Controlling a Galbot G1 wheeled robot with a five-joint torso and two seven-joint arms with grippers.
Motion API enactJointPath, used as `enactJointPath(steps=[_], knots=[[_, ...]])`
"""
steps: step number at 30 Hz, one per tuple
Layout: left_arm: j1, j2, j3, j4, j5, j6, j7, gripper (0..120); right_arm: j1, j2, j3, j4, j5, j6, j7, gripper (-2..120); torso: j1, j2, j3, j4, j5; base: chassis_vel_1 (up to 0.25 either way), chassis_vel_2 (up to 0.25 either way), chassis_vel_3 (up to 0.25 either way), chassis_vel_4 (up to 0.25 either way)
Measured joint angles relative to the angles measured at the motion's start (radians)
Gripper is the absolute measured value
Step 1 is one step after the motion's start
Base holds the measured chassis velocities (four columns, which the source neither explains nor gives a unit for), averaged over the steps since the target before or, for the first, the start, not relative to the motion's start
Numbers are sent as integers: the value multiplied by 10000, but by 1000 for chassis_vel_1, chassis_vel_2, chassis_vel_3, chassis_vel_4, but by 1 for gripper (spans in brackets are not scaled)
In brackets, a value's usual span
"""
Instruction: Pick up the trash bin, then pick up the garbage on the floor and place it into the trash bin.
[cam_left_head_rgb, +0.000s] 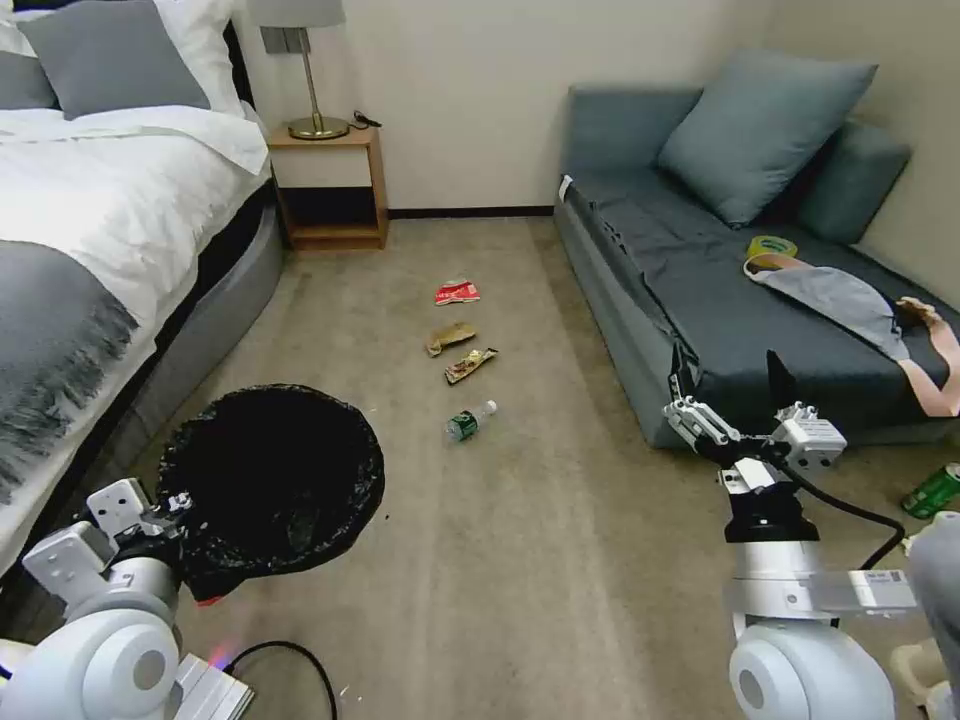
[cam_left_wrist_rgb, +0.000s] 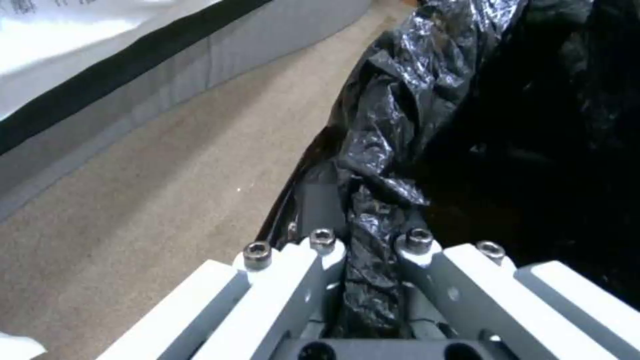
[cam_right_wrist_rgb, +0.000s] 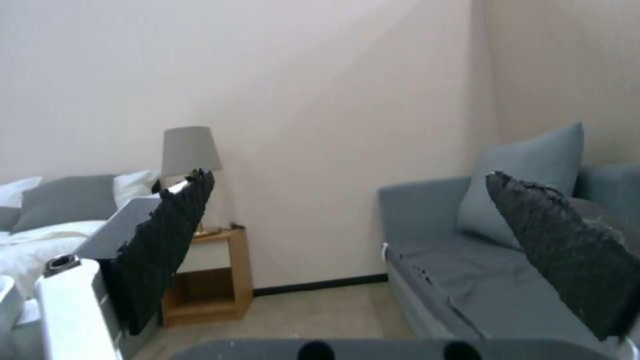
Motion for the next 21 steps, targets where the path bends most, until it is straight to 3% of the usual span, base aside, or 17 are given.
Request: enactJointPath(steps=[6,21], knots=[[10,-12,-32,-60,-28,-6,8,3,-37,-27,29,29,40,8,0,100,0,0,0,0,1,-69,55,61,-67],[-86,43,-95,119,-41,-9,75,3,78,12,-1,-220,10,31,-54,100,0,0,1,0,1,-138,140,140,-131]])
